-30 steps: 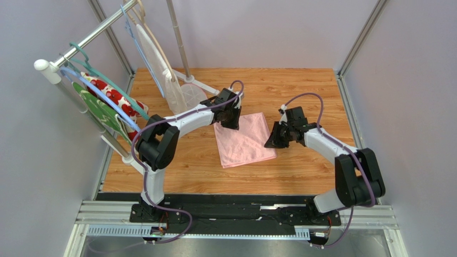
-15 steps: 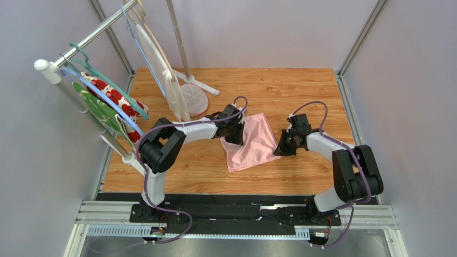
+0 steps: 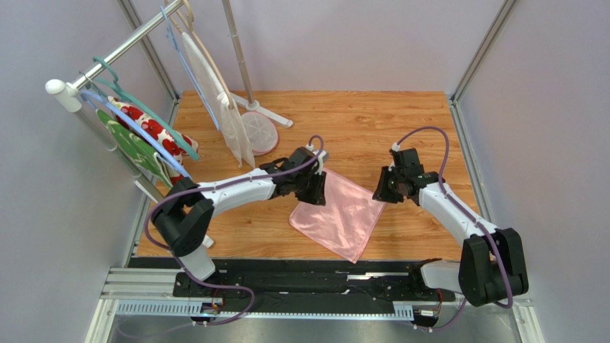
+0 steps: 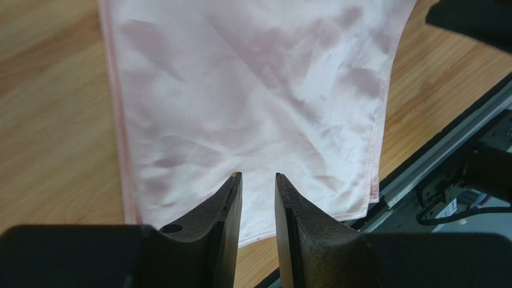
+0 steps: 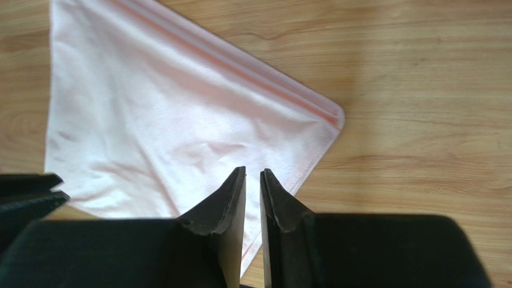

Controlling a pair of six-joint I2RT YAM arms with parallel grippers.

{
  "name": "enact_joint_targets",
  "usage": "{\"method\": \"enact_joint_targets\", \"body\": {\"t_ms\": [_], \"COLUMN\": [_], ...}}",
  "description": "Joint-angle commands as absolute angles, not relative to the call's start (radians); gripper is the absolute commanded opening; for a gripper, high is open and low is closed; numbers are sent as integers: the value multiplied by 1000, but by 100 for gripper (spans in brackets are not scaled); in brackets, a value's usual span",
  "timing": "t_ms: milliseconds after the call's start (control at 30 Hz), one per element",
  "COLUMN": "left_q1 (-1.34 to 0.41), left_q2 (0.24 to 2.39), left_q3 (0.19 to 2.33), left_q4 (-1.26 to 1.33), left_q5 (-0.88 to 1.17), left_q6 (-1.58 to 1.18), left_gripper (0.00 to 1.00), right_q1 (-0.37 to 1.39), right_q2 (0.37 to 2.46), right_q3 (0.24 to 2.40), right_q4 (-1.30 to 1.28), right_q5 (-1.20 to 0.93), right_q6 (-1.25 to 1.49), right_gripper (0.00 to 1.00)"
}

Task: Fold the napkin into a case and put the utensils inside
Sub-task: Rotate the upper triangle-folded napkin at the center of the board.

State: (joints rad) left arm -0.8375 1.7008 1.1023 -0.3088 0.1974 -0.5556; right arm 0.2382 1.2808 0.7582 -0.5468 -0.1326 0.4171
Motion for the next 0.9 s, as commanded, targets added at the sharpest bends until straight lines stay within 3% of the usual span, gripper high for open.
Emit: {"method": "enact_joint_targets", "body": {"t_ms": [0,233,433,867], "left_q1": [-770,-730,-692,-669], "left_q2": [1580,1537,1535,1611], "left_q3": [1108,1019,934,882], "left_q4": [-400,-445,-405,-373], "left_q5": [173,210,259,324], "left_q6": [-483,-399,-390,-425], "left_gripper": [39,48,52,51], "right_q1": [294,345,488,548], "right_q2": [1236,1304,1359,1443], "right_q3": [796,742,729,706], "right_q4": [-575,-494,-473,-377], "right_q5": [-188,-408,-345,-327], "right_q6": [397,397,390,428], "right_gripper": [21,27,30,30]}}
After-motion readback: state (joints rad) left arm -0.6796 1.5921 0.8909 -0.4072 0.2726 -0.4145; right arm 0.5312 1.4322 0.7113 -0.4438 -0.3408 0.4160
